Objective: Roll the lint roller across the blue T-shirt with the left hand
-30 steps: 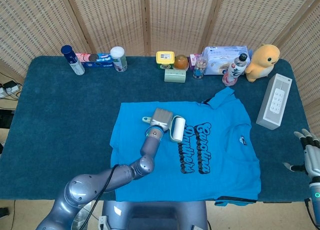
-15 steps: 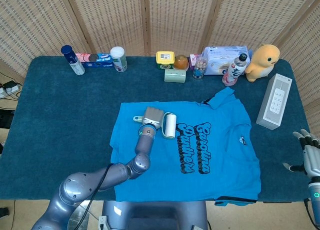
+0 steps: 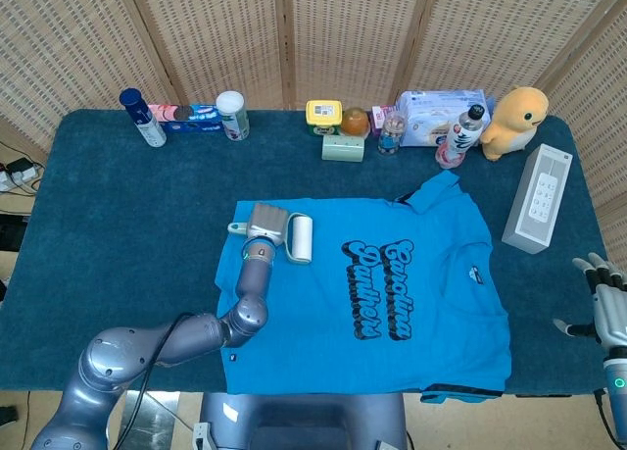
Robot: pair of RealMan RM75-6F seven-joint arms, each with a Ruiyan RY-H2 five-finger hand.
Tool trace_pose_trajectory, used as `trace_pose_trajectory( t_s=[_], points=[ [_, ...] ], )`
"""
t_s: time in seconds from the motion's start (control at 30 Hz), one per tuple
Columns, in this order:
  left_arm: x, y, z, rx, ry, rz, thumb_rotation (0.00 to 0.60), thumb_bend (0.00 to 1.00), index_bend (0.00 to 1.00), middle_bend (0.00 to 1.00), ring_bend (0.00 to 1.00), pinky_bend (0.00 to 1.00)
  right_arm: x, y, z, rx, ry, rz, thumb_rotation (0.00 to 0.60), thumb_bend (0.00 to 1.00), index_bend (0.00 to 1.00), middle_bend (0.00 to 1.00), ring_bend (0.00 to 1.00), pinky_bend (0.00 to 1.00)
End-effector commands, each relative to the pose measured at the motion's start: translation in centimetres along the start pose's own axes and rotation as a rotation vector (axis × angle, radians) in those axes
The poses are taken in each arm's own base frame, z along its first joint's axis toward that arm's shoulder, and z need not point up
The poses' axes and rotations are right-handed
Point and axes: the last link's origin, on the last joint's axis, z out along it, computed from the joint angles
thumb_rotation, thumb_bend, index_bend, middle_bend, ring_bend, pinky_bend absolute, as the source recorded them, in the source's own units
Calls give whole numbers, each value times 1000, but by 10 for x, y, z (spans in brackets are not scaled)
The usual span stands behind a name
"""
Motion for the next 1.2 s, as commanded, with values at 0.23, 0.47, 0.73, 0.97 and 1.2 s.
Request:
trace_pose_trajectory(
  t_s=[0.23, 0.47, 0.73, 0.97, 1.2],
  points=[
    [-10, -42, -2, 48, -3, 12, 600, 765, 919, 857, 854, 1000, -1, -2, -1, 4, 0, -5, 600, 98, 127, 38, 5, 0],
    [-14, -75, -4, 82, 1, -8, 600, 763, 919, 857, 854, 1000, -2, -3, -1, 7, -6, -8, 600, 99, 127, 38, 5, 0],
    [-2, -91, -15, -63, 70, -121, 600, 706, 913, 849, 819, 928, -2, -4, -3, 12, -3, -11, 600, 98, 127, 38, 4, 0],
    [-7, -106, -26, -154, 48, -93, 600, 299, 109, 70, 46, 399, -2, -6, -4, 16, -1, -13, 600, 98, 127, 38, 4, 0],
    [-3, -113, -38, -173, 75, -78, 600, 125, 0, 0, 0, 209, -2, -7, -5, 19, -4, -12, 600, 97, 127, 39, 3, 0]
  ],
)
